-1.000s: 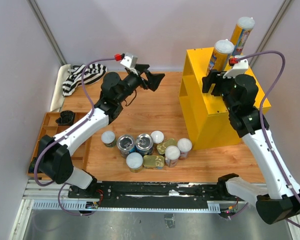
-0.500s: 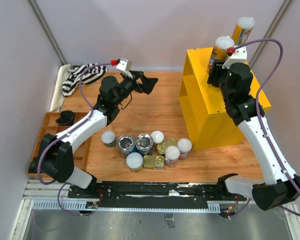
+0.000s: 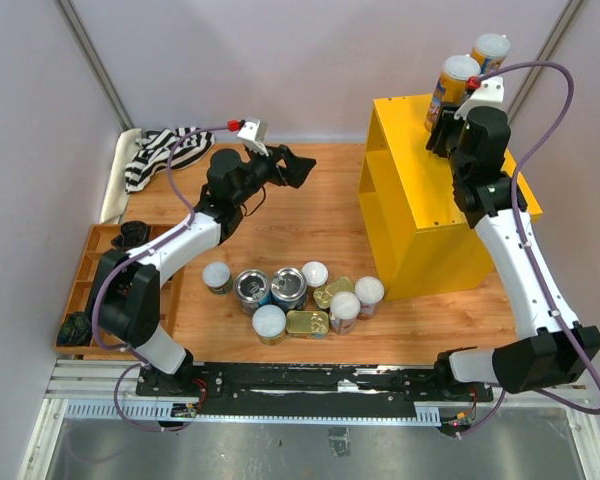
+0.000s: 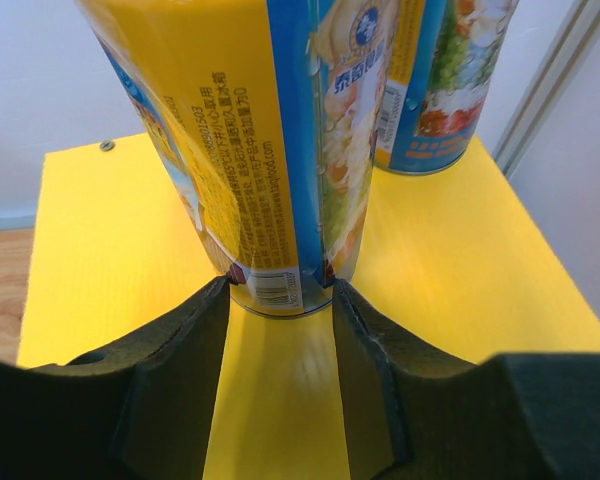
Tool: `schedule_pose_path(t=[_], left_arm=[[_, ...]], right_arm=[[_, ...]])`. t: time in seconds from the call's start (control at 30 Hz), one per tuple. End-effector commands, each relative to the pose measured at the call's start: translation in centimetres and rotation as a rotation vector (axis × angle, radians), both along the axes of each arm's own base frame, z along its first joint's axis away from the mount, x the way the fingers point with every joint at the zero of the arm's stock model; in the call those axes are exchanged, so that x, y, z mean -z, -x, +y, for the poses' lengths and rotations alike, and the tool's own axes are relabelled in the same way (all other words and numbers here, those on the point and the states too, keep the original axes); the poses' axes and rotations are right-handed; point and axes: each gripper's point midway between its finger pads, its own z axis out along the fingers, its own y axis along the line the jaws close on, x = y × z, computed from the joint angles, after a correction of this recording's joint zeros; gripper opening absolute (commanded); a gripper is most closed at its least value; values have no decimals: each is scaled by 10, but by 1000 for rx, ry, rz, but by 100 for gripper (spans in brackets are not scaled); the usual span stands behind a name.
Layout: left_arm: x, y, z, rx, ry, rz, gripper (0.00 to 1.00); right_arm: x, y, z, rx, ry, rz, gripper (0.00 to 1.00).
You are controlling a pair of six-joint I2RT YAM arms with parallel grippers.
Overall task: Place and organize the canned foods onto the counter
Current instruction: Place the canned food on the counter.
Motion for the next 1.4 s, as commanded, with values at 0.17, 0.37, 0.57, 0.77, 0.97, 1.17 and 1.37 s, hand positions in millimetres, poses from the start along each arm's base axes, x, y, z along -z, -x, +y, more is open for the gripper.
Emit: schedule_pose_path(t=[0.17,0.37,0.57,0.77,0.97,1.17,1.37], left_arm=[[-14,-16,-3,9,31,-35,98],[-12,-21,-7,18,38,-30,97],[-11,-25,-10,27,40,-25,96],[-10,-27,-12,34,42,-24,96],[-9,-26,-12,37,42,-21,96],[-10,-26,-12,39,45,-19,96],[-10,-25,-11,39,44,-19,96]], right_arm=[[-12,-29,-12,-26,-16,-24,46],[-10,-46,-5,-67,-9,-12,46],[-9,-56,-1,-88,-9,-6,46],[-11,-61,-6,-76,-10,-8,46],[-13,-62,-11,-63,-20,-11,46],[-13,-64,-12,-58,-22,-10,46],[-14,-65,-14,-47,-27,-10,45]])
